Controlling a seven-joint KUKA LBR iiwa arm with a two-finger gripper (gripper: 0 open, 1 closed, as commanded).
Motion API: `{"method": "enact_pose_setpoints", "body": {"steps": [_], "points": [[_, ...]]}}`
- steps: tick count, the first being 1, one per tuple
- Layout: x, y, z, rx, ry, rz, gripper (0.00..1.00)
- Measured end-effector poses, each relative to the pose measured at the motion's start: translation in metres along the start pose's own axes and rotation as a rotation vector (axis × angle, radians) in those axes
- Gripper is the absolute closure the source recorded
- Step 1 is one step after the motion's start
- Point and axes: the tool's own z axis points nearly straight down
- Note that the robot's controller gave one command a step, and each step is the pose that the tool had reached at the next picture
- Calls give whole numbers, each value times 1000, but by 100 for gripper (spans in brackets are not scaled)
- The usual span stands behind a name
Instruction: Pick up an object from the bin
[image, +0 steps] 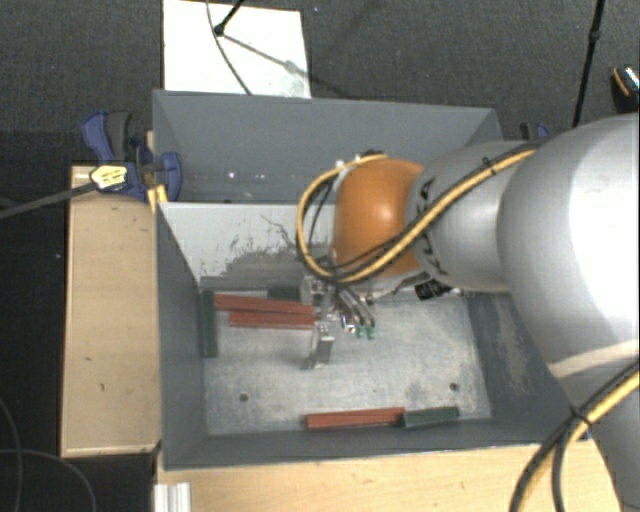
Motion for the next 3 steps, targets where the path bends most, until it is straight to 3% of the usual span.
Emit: {"method": "enact_pose_setpoints", "body": {"steps": [1, 2, 3], "points": [[-3, 0, -3, -2, -8, 3, 100], [24, -2, -137, -2, -9, 48, 100], [-1, 49, -66, -1, 0, 259, 100]]}}
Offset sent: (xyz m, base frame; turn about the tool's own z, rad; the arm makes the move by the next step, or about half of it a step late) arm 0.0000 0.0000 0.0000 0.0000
